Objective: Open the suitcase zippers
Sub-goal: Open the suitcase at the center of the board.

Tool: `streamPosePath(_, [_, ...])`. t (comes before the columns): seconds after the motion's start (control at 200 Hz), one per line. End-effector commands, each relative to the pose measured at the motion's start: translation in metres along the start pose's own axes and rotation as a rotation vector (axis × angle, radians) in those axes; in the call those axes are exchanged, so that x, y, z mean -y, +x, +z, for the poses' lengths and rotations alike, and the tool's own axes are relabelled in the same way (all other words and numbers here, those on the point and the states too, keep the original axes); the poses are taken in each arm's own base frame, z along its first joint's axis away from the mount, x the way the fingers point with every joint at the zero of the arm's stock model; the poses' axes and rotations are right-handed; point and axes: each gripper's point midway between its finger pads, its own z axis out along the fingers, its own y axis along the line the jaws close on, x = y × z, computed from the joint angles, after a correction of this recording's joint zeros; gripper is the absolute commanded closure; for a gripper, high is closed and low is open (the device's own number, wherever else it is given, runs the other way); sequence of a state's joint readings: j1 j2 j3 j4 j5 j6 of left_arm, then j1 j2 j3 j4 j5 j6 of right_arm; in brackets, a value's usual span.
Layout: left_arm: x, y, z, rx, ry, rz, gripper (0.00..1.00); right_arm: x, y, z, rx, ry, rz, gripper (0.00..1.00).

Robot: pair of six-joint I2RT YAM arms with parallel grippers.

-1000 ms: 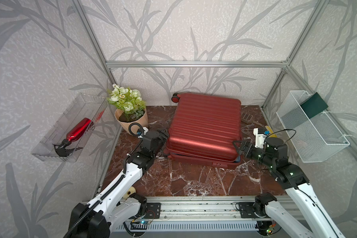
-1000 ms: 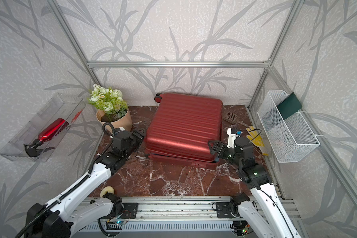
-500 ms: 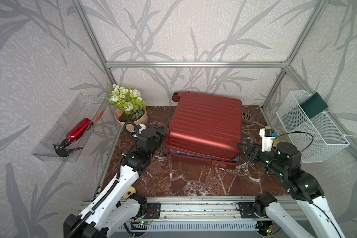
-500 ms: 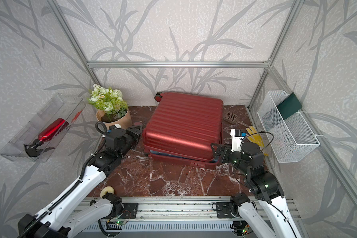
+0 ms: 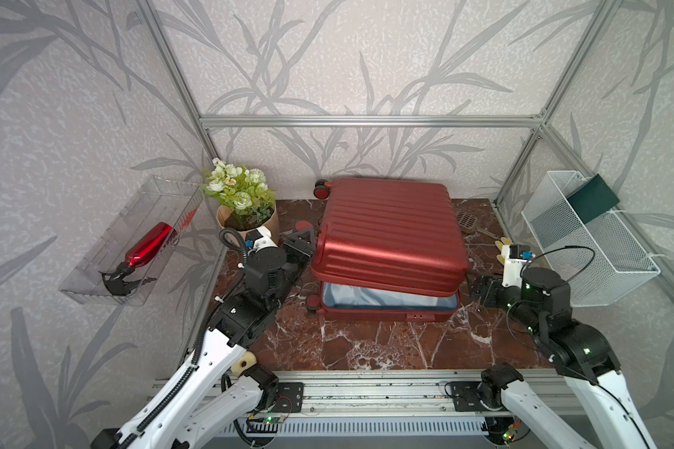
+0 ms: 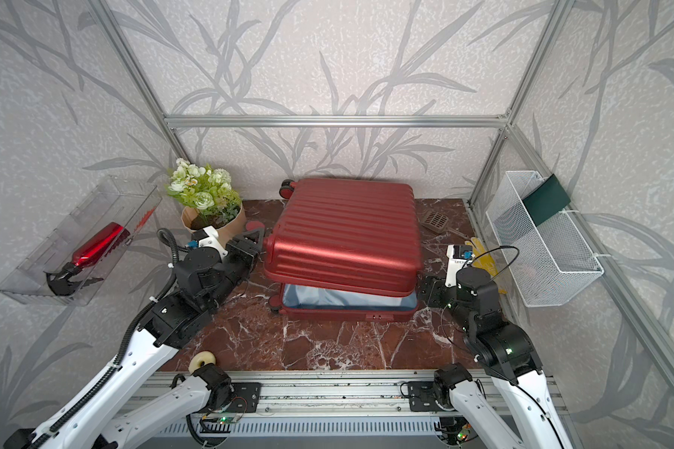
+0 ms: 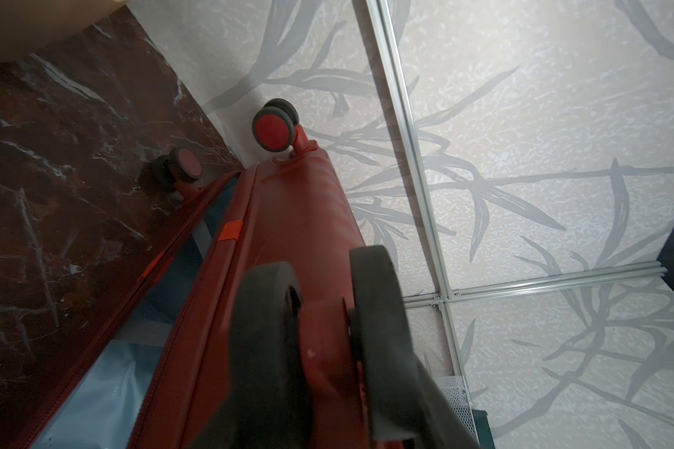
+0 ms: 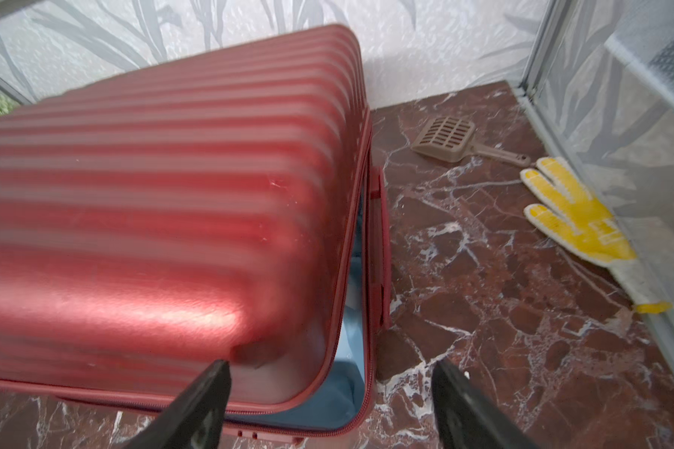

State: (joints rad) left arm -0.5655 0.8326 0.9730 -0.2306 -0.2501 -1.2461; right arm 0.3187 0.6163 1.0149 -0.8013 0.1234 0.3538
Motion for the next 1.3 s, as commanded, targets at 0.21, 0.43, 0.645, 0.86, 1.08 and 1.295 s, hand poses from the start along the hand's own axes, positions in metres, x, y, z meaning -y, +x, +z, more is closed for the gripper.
streamPosePath(0.21, [0.101, -0.067, -0.003, 0.293, 0.164, 0.146, 0.83, -0.056, -0.027, -0.055, 0.044, -0.293, -0.189, 0.24])
streamPosePath(0.43, [0.126, -0.1, 0.042, 0.396, 0.112, 0.163, 0.83, -0.099, -0.023, -0.057, -0.038, -0.52, -0.216, 0.29])
streamPosePath(0.645, [0.113, -0.129, 0.087, 0.466, 0.061, 0.092, 0.83, -0.107, -0.016, 0.009, -0.097, -0.483, -0.158, 0.32])
streamPosePath(0.86, [0.094, -0.134, 0.12, 0.45, 0.027, 0.052, 0.81, -0.133, -0.047, 0.087, -0.057, -0.442, -0.128, 0.38])
streamPosePath(1.08, [0.077, -0.127, 0.126, 0.414, 0.007, 0.09, 0.4, -0.139, -0.121, 0.137, 0.185, -0.299, -0.157, 0.34])
streamPosePath(1.295, [0.078, -0.145, 0.089, 0.467, -0.058, 0.239, 0.01, -0.155, -0.187, 0.18, 0.358, -0.216, -0.225, 0.31])
